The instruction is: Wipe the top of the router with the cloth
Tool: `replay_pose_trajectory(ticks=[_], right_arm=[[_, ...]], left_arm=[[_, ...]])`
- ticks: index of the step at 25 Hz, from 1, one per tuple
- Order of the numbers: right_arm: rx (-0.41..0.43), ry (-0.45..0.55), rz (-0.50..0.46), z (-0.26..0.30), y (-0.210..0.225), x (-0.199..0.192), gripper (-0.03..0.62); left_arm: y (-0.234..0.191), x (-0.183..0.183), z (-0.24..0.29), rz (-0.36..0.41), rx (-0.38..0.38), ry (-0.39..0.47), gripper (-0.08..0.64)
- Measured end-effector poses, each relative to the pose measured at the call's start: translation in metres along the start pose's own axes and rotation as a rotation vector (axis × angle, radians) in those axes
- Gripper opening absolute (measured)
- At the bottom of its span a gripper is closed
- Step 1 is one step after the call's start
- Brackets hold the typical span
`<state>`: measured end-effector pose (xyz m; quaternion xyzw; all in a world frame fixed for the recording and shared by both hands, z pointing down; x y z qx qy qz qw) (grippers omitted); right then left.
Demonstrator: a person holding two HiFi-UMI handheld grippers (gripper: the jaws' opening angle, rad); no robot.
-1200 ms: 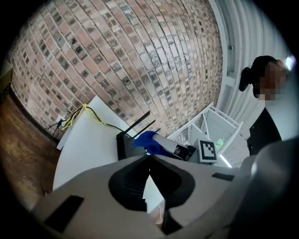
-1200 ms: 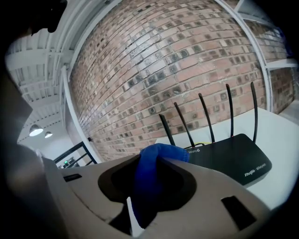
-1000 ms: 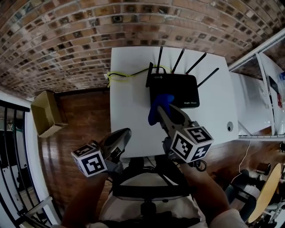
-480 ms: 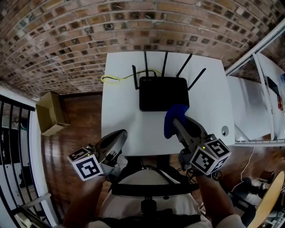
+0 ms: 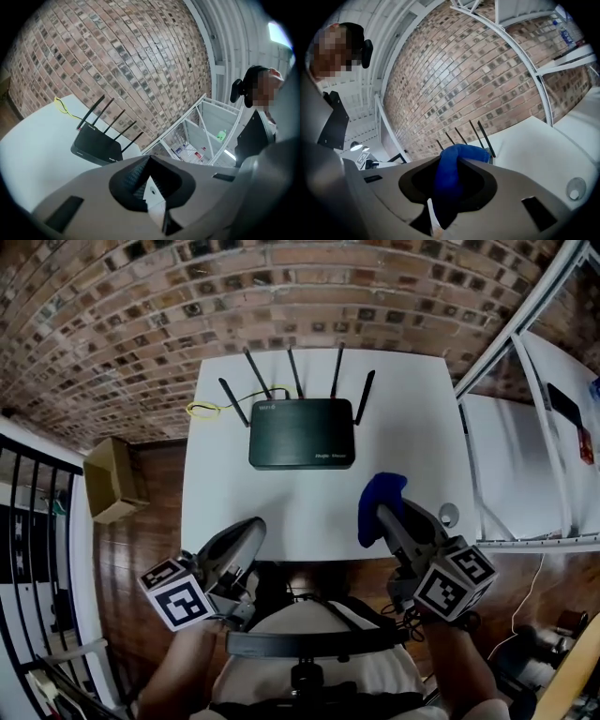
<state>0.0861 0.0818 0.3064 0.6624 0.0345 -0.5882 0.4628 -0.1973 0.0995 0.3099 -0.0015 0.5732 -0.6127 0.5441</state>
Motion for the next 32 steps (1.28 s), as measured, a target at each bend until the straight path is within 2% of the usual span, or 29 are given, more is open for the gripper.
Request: replay_pose_trajectory(ticks=[8, 12, 20, 32], right_arm=[[0.090, -0.008, 0.028, -0.051, 0.017, 0.007, 0.120], [0.106, -0.001, 0.036, -0.062, 0.014, 0.007, 0.120], [0.073, 0.012, 0.041, -0.065, -0.002, -0.002, 0.118], [0.035, -0.008, 0.032, -0.037, -0.051, -0.021, 0.117]], left_arm=[[0.053, -0.039, 0.006, -0.004, 0.062, 0.043, 0.025], [0.065, -0.051, 0.001, -0.006, 0.062, 0.039, 0.025], [0.065, -0.047, -0.008, 0.015, 0.023, 0.012, 0.025], [0.036, -0.030, -0.050, 0.008, -0.008, -0.024, 0.025]])
Point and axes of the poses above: the fingertips, and each gripper's own axes: z forward along the fingers, y to its right, x out of its top, the point moved 7 cm from there along -z, backward along the fingers, and after that the axes turned 14 degrees about x, right-handed, at the moved point
